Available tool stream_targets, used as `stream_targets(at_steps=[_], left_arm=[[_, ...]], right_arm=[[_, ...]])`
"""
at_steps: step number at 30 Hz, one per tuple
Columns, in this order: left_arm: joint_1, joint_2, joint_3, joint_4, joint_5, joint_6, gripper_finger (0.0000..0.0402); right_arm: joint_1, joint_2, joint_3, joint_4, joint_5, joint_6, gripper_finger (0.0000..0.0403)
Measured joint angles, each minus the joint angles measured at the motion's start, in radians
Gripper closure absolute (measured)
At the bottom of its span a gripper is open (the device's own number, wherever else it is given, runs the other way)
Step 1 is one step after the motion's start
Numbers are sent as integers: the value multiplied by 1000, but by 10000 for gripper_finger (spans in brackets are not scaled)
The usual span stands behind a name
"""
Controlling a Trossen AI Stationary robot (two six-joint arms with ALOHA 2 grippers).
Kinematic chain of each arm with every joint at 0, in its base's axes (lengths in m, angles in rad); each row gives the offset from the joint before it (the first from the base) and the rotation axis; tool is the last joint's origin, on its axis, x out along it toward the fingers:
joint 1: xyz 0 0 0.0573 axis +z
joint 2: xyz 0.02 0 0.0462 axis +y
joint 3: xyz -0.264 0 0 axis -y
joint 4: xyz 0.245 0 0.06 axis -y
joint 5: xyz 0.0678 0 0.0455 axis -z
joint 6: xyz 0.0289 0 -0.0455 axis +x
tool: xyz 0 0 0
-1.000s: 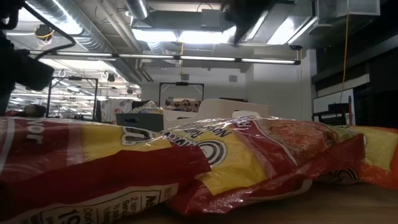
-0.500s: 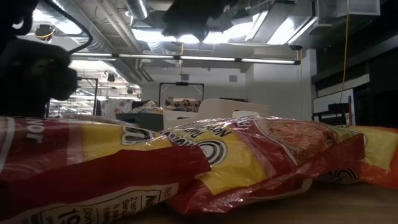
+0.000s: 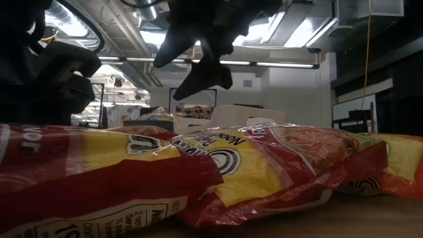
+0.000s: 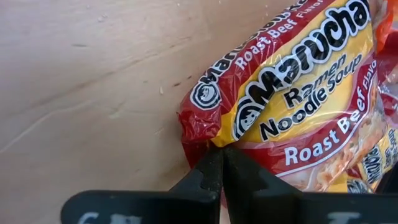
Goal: Sort Maruchan noodles
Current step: Put the top red noodle pack into the white bin
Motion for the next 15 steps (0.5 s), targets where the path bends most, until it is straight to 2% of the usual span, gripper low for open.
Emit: stream_targets(at_steps=[11, 15], left_arm=[[2, 2, 0, -6, -40, -64, 401], [3, 2, 0, -7, -42, -66, 401]], right_arm=[[99, 0, -32, 4, 208, 289, 111], [78, 1, -88, 150, 217, 321, 111]])
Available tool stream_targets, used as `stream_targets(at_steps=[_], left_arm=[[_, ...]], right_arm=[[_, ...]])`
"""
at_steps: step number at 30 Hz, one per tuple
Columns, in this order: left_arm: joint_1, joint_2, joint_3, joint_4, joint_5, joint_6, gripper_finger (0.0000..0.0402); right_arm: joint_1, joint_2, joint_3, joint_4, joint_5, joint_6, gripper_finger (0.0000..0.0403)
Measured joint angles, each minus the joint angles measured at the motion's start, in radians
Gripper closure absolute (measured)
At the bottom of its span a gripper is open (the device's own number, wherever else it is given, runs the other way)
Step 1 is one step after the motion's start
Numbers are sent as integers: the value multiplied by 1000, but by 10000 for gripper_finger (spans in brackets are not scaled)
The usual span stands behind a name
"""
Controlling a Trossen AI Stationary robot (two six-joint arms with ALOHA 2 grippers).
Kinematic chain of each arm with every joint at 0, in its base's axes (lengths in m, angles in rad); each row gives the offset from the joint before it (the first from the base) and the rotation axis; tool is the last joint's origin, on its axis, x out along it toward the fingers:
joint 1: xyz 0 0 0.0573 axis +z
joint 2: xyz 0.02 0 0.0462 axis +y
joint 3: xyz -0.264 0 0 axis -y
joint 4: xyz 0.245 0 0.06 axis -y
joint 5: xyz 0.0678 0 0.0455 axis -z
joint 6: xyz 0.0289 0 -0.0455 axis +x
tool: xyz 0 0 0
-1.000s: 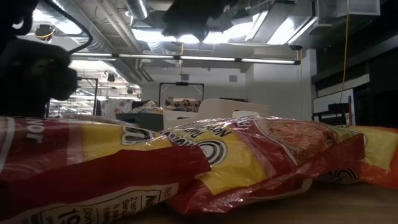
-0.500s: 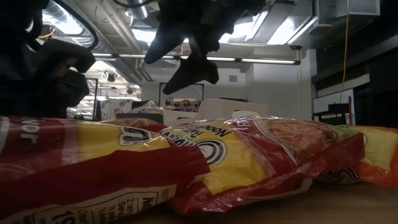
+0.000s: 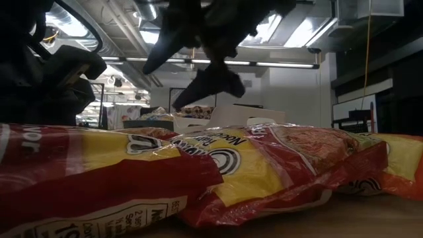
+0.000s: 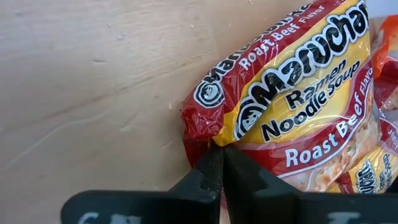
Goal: Sort Maruchan noodles
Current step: Put the top red noodle pack into the white bin
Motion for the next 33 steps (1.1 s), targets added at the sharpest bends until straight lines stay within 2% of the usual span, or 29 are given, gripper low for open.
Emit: stream_targets(at_steps=[2, 4, 9, 11, 14, 17, 20, 24, 33], left_arm=[[0, 0, 0, 0, -1, 0, 401], [0, 0, 0, 0, -1, 0, 401], [0, 0, 0, -1, -1, 21, 401], [0, 0, 0, 0, -1, 35, 401], [1, 0, 0, 0, -1, 50, 402], [1, 0, 0, 0, 0, 59, 402], [4, 0, -2, 7, 0, 115, 402], [13, 1, -3, 15, 3, 151, 401], [26, 2, -3, 16, -6, 158, 401]], right_arm=[[-21, 0, -23, 46, -21, -16, 111], [-38, 0, -31, 71, -59, -136, 111], [-43, 0, -22, 33, -219, -747, 111], [-39, 0, 7, -30, -216, -936, 111], [-44, 9, 48, -88, -155, -1117, 111], [-60, 35, 76, -124, -118, -1219, 111], [-79, 62, 97, -152, -154, -1286, 111], [-104, 118, 115, -183, -195, -1333, 111], [-123, 191, 200, -226, -204, -1387, 111]])
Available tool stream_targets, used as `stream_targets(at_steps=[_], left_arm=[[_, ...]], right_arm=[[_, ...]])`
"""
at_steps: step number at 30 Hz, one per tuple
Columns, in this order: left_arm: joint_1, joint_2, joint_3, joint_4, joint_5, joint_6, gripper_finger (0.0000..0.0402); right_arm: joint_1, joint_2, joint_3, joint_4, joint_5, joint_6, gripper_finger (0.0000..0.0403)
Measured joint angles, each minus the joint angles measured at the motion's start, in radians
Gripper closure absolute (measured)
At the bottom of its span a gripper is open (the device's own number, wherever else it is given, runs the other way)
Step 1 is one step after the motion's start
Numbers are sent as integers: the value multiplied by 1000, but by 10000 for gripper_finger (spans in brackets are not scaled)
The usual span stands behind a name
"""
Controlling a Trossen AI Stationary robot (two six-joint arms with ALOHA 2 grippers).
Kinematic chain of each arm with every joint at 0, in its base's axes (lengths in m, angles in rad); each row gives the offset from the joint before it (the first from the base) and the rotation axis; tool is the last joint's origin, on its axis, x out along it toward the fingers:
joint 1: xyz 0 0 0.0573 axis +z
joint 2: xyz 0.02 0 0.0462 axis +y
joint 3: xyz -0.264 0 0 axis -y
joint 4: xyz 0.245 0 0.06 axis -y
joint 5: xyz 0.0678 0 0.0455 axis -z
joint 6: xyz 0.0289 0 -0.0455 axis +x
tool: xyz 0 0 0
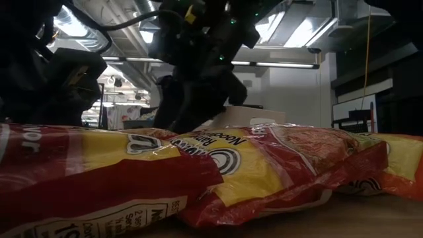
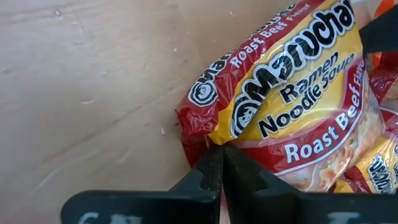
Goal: Sort Maruchan noodles
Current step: Put the top red noodle pack into the white bin
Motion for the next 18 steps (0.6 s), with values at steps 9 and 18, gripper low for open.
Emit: stream_targets(at_steps=[9, 18], left_arm=[[10, 2, -1, -2, -28, 1, 401], [24, 6, -6, 13, -81, 4, 401]], right_arm=[[1, 23, 2, -67, -12, -15, 113], [2, 33, 1, -97, -11, -3, 232]])
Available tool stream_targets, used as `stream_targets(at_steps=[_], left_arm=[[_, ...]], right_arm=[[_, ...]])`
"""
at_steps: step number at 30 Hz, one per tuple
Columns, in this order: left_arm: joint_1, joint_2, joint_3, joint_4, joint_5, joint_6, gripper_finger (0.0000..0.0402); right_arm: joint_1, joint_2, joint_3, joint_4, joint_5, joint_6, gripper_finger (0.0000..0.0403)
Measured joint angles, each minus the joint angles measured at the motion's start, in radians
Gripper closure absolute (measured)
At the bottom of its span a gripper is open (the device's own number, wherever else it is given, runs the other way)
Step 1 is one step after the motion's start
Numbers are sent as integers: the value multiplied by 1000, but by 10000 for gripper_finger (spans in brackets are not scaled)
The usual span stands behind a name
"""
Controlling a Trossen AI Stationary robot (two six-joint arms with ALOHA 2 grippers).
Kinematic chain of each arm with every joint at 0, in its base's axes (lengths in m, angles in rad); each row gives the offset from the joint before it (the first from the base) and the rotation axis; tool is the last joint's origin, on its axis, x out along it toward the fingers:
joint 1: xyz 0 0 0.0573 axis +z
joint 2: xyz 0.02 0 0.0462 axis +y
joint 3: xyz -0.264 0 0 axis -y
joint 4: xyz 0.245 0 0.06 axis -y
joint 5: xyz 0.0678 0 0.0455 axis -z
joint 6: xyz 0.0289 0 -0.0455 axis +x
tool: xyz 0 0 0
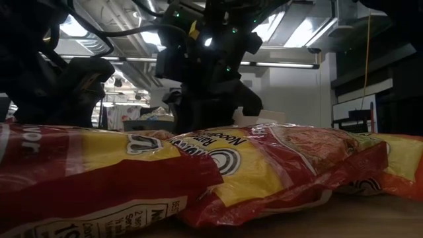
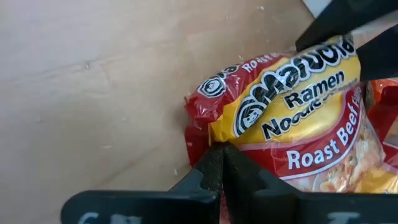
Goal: Sort Maruchan noodles
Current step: Put the top red noodle pack into the white bin
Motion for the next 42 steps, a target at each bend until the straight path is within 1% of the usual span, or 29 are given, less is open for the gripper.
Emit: stream_targets(at_steps=[6, 7, 8, 14, 17, 21, 26, 32, 35, 38, 42], left_arm=[[0, 1, 0, 0, -6, 4, 401], [0, 1, -1, 1, -6, 13, 401], [0, 0, -1, 4, -7, 21, 401], [0, -8, -5, 41, -5, 49, 401], [1, -26, -5, 53, 10, 43, 401], [-1, -85, -6, 49, 25, 45, 401], [1, -177, -6, 55, -48, 61, 401], [39, -288, -6, 56, -138, 144, 401], [76, -330, -4, 70, -145, 203, 401], [111, -359, -4, 79, -141, 242, 401], [162, -391, -2, 121, -139, 307, 401]], right_arm=[[0, 0, 0, -2, 4, 39, 361], [0, 0, 0, -2, 2, 46, 380], [0, 0, 0, -1, 0, 49, 390], [5, -3, 12, -20, 12, 70, 400], [7, -3, 65, -80, 15, 77, 401], [6, -3, 150, -153, 26, 102, 401], [5, -5, 254, -227, 38, 113, 402], [5, -6, 326, -334, 73, 168, 402], [6, -6, 362, -375, 107, 199, 403], [2, -7, 402, -457, 155, 243, 403], [-9, -32, 440, -570, 182, 360, 403]])
